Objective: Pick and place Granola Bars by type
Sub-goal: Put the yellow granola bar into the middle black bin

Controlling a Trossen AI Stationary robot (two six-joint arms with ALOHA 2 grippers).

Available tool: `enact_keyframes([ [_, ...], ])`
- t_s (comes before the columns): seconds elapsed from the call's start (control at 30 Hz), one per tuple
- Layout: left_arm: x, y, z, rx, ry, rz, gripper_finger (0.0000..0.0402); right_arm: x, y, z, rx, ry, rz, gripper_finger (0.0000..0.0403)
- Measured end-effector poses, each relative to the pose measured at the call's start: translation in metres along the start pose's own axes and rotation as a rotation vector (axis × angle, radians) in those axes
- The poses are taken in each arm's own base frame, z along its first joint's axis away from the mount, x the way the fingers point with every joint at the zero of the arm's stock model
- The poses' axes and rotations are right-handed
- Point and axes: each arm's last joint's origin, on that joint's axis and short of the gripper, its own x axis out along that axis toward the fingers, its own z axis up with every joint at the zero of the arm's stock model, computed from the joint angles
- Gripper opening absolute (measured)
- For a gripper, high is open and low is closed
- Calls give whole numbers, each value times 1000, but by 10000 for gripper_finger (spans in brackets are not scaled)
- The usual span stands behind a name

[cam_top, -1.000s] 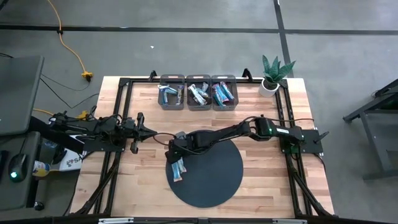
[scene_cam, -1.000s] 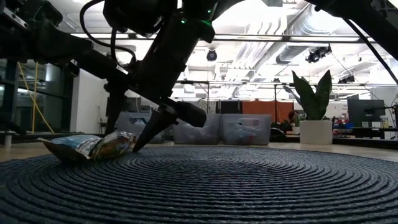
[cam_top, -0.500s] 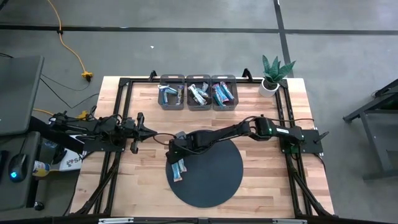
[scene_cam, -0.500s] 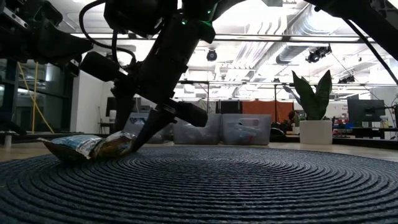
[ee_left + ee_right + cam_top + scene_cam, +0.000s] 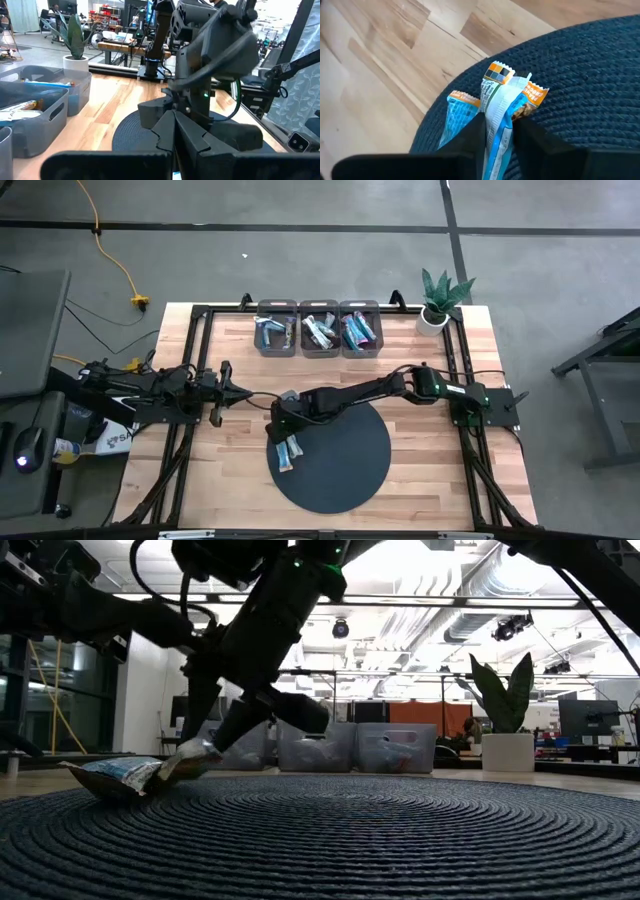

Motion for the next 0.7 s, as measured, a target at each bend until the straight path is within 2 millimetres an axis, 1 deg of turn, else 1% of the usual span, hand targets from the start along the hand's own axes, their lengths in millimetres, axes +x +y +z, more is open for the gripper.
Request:
enact_keyframes([
  [0.2, 0, 0, 0, 0, 0, 0, 1, -13, 5, 6, -1, 4, 42, 67],
  [0.3, 0, 0, 0, 0, 0, 0, 1, -23, 9, 8, -20, 11, 75, 67],
  [0.47, 0, 0, 0, 0, 0, 0, 1, -50, 18, 13, -59, -8, 131, 67],
  [0.7, 0, 0, 0, 0, 0, 1, 1, -105, 32, 22, -111, -104, 225, 67],
])
